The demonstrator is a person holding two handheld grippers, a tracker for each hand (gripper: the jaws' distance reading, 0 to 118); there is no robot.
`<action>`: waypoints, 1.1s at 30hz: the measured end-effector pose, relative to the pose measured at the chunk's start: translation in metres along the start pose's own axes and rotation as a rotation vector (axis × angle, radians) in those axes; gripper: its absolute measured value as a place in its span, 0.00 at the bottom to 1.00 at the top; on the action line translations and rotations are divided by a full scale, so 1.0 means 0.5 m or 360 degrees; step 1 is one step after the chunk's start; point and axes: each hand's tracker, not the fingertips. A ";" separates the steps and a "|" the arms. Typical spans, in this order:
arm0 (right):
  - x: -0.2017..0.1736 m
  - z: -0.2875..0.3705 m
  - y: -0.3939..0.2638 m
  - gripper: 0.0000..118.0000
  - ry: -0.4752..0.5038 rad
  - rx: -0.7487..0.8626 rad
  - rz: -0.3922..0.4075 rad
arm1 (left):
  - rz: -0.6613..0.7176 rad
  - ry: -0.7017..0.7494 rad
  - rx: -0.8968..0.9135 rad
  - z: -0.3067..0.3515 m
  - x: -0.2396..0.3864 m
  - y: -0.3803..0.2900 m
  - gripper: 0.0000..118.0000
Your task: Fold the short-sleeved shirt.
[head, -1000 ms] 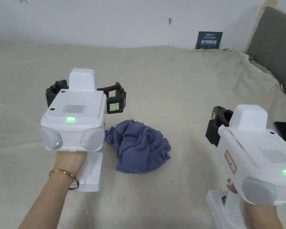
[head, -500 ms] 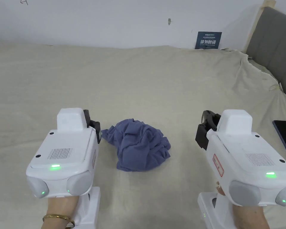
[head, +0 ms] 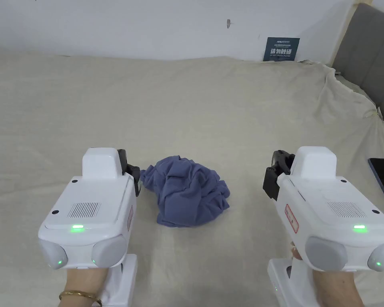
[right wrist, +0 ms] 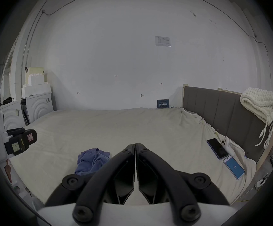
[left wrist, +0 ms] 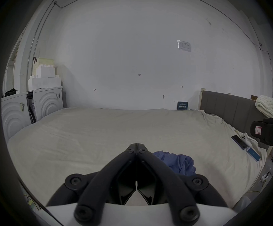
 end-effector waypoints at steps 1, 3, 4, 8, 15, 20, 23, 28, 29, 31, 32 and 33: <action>0.002 -0.006 0.005 0.36 0.0003 -0.0030 -0.0001 | -0.0004 0.0002 0.0001 0.000 -0.001 0.000 0.00; 0.006 -0.028 0.022 0.82 0.0048 -0.0148 0.0016 | -0.0014 0.0009 -0.0002 0.000 -0.001 0.001 0.00; 0.007 -0.041 0.028 0.99 0.0065 -0.0210 0.0019 | -0.0012 0.0008 -0.0001 -0.002 -0.003 -0.002 0.00; 0.006 -0.110 0.046 1.00 0.0091 -0.0440 0.0068 | -0.0005 0.0006 -0.0001 0.001 -0.005 -0.002 0.00; -0.011 -0.282 0.018 1.00 0.0093 -0.0918 0.0051 | -0.0008 -0.0004 -0.0010 -0.002 -0.010 -0.002 0.00; -0.044 -0.366 -0.046 0.92 0.0095 -0.1256 -0.0046 | -0.0019 -0.0006 -0.0020 -0.012 -0.016 -0.004 0.00; -0.053 -0.405 -0.084 0.81 0.0084 -0.1357 -0.0076 | -0.0026 -0.0009 -0.0039 -0.021 -0.019 -0.010 0.00; -0.060 -0.438 -0.122 0.45 0.0048 -0.1366 -0.0132 | -0.0019 -0.0003 -0.0081 -0.040 -0.031 -0.024 0.00; -0.064 -0.440 -0.126 0.37 0.0085 -0.1373 -0.0168 | -0.0019 0.0000 -0.0086 -0.045 -0.033 -0.027 0.00; -0.070 -0.445 -0.132 0.18 0.0110 -0.1374 -0.0182 | -0.0021 0.0009 -0.0101 -0.051 -0.035 -0.031 0.00; -0.075 -0.448 -0.134 0.09 0.0125 -0.1371 -0.0181 | -0.0017 0.0013 -0.0112 -0.056 -0.036 -0.034 0.00; -0.079 -0.451 -0.135 0.04 0.0141 -0.1372 -0.0186 | -0.0013 0.0016 -0.0122 -0.060 -0.038 -0.036 0.00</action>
